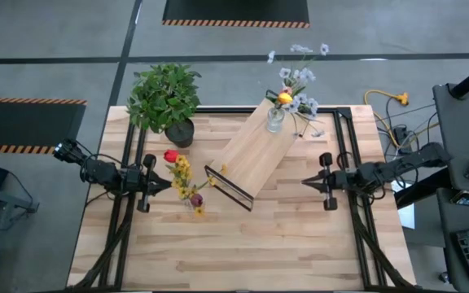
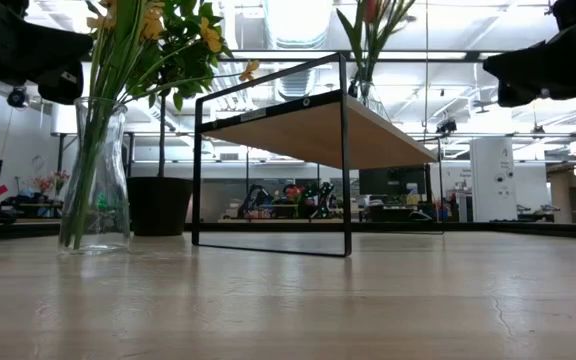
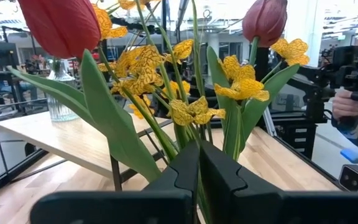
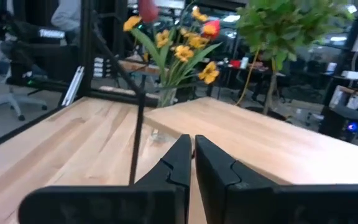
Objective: Pick and place flowers into a vace then onto a shelf
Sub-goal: Put the flower vase on the shelf
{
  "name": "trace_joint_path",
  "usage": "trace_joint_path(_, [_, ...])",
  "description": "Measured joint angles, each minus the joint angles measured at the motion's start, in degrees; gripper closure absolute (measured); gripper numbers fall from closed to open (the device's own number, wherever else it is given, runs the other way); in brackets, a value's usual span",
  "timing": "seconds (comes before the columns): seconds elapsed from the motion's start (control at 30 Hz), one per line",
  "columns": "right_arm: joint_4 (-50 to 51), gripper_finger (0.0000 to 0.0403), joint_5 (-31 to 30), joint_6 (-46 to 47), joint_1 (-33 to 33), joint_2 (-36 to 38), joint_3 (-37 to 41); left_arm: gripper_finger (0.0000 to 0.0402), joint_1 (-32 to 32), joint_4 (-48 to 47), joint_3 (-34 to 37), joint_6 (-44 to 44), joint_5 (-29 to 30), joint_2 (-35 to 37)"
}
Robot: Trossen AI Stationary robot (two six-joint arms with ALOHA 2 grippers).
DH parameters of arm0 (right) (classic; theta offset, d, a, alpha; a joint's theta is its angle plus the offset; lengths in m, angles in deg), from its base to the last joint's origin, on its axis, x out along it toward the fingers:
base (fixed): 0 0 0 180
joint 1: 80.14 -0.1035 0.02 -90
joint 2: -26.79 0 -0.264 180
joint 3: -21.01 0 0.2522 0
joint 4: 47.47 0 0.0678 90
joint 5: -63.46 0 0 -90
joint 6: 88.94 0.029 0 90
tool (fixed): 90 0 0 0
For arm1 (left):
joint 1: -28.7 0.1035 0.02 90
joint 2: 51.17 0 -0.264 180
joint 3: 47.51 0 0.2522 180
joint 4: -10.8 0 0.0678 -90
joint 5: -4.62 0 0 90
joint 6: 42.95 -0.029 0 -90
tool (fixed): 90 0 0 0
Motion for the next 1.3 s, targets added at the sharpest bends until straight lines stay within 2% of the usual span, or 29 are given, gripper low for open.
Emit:
trace_joint_path(0.17, [1.17,0.039,-0.25,-0.03,0.0,4.31,0.0,0.04,0.0,0.01,-0.04,0.0,0.26,0.0])
trace_joint_path(0.27, [1.56,0.039,-0.29,0.13,0.0,5.29,0.0,0.038,0.0,-0.25,-0.02,1.37,-0.07,0.0])
trace_joint_path(0.37, [1.62,0.039,-0.4,0.17,0.0,5.04,0.0,0.0329,0.0,-1.05,-0.02,3.22,-0.44,0.0])
trace_joint_path(0.57, [1.56,0.039,-0.4,0.17,0.0,5.12,0.0,0.0194,-0.02,-2.86,-0.32,4.33,-1.22,0.01])
trace_joint_path(0.7, [1.54,0.039,-0.4,0.17,0.0,5.12,0.0,0.0141,-0.02,-7.87,-0.5,11.13,-2.02,-0.46])
trace_joint_path(0.93, [1.54,0.039,-0.4,0.0,0.0,5.08,0.0,0.0126,-0.02,-8.92,-0.85,15.31,-1.91,-7.22])
trace_joint_path(1.0, [1.54,0.039,-0.4,-0.04,0.0,5.07,0.0,0.0126,0.0,-9.49,-1.23,17.37,0.09,-10.19])
trace_joint_path(1.3, [1.56,0.039,-0.39,-0.04,0.0,5.03,0.0,0.0126,0.0,-8.96,-3.28,23.84,0.17,-24.44])
